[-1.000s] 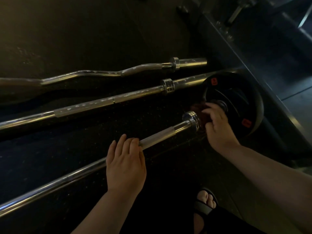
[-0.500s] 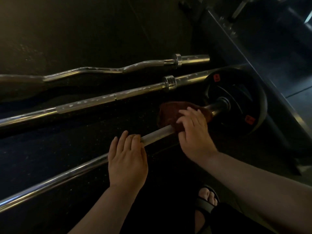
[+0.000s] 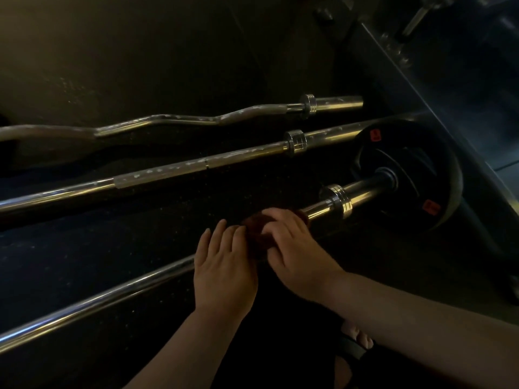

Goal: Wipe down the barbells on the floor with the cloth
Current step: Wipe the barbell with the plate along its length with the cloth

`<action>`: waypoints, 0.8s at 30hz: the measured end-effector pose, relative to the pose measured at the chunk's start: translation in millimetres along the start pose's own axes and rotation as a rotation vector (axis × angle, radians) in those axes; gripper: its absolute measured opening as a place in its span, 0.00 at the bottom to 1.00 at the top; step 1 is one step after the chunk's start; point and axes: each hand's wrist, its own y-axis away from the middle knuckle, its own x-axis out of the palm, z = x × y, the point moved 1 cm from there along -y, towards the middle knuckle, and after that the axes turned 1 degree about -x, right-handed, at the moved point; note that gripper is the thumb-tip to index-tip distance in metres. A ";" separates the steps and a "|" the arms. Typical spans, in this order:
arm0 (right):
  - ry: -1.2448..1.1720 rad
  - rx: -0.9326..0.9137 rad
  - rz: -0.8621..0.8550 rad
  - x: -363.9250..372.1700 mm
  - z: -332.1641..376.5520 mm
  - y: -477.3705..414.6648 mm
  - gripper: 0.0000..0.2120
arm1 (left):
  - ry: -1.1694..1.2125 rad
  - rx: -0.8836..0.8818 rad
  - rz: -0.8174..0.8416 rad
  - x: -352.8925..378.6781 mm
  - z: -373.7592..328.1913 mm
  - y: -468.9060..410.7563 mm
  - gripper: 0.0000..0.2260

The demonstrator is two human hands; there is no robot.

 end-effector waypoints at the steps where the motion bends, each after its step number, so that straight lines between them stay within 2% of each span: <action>1: 0.059 -0.029 0.016 -7.5 -6.0 -2.3 0.12 | 0.013 0.007 0.014 -2.1 -0.2 -0.7 0.27; 3: 0.132 -0.004 -0.033 -21.2 -23.2 -4.0 0.13 | 0.055 0.020 0.006 -5.2 1.4 -1.1 0.29; 7: 0.016 0.241 -0.302 -25.3 -37.8 -0.5 0.13 | 0.082 0.035 -0.016 -3.0 8.3 2.9 0.26; 9: -0.017 0.257 -0.272 -10.5 -21.9 0.5 0.13 | 0.069 0.030 -0.011 -2.4 7.9 5.0 0.26; 12: 0.021 0.036 -0.051 9.4 4.7 1.4 0.14 | 0.053 0.034 0.030 -6.9 3.3 4.2 0.29; 14: 0.073 -0.047 0.036 -0.1 -1.7 -1.9 0.13 | 0.045 0.043 0.039 -10.3 2.9 3.4 0.29; 16: 0.135 -0.027 0.005 -15.1 -17.6 -2.2 0.12 | 0.036 0.033 0.030 -13.6 9.3 6.4 0.29; 20: 0.052 0.194 -0.241 -20.1 -33.6 3.3 0.14 | 0.001 -0.041 0.022 -17.1 37.4 18.0 0.27; 22: 0.025 0.236 -0.229 -7.8 -21.8 -1.7 0.15 | -0.014 -0.046 0.015 -19.4 43.3 20.4 0.25; 24: 0.058 0.142 -0.127 9.3 -0.8 -10.2 0.16 | -0.018 -0.054 0.029 -21.3 44.5 20.3 0.25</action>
